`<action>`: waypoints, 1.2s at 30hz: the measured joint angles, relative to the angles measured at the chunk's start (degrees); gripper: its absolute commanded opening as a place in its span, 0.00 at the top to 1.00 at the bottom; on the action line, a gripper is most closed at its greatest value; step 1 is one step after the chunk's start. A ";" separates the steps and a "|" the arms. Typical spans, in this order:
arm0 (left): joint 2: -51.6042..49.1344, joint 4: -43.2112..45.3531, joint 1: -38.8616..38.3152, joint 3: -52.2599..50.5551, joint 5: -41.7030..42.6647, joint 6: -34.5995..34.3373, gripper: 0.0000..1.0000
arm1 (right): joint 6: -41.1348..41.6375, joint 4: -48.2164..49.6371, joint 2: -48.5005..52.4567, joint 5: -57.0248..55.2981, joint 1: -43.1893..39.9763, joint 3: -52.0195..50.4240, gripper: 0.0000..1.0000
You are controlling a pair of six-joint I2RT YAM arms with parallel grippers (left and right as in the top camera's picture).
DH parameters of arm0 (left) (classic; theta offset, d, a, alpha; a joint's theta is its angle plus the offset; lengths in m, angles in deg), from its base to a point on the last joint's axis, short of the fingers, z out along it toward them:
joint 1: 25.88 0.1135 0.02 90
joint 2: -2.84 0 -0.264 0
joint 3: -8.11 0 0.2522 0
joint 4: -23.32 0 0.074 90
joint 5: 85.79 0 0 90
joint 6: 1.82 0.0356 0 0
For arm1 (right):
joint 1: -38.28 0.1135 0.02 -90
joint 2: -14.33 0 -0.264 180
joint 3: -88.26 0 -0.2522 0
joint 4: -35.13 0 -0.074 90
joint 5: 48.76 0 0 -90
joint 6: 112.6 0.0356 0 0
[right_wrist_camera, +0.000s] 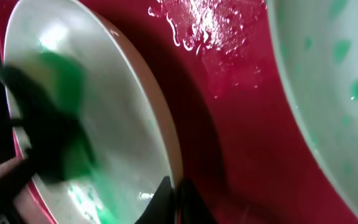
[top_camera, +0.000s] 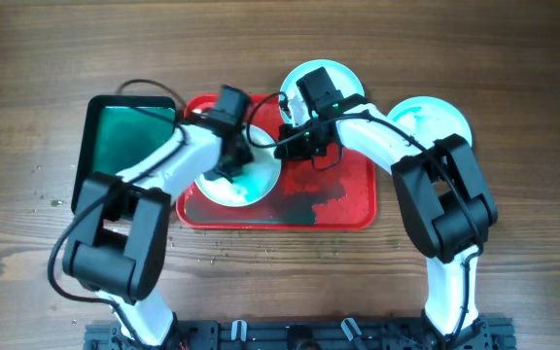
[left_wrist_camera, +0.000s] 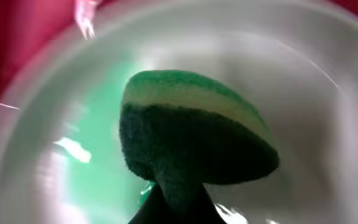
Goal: Clean dirty plates on tray and stack at the side
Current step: 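Scrub the second plate with the sponge in the left gripper, then carry the second plate right and stack it on the first plate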
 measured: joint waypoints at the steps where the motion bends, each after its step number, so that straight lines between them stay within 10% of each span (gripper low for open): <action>1: 0.00 -0.50 1.81 0.13 -1.92 -0.63 0.96 | 0.85 -0.17 0.00 -0.26 0.09 0.02 0.96; 15: -1.95 -28.37 18.78 26.18 0.02 3.74 0.96 | 4.83 -7.76 -1.18 -10.10 3.91 2.16 0.96; 30: -1.95 -25.55 18.60 26.18 4.13 3.78 0.96 | -1.62 -17.38 -25.68 -97.09 31.58 2.40 0.96; 36: -1.95 -25.35 18.60 26.18 4.31 3.76 0.96 | -4.96 -16.35 -25.68 -110.57 36.17 2.40 0.96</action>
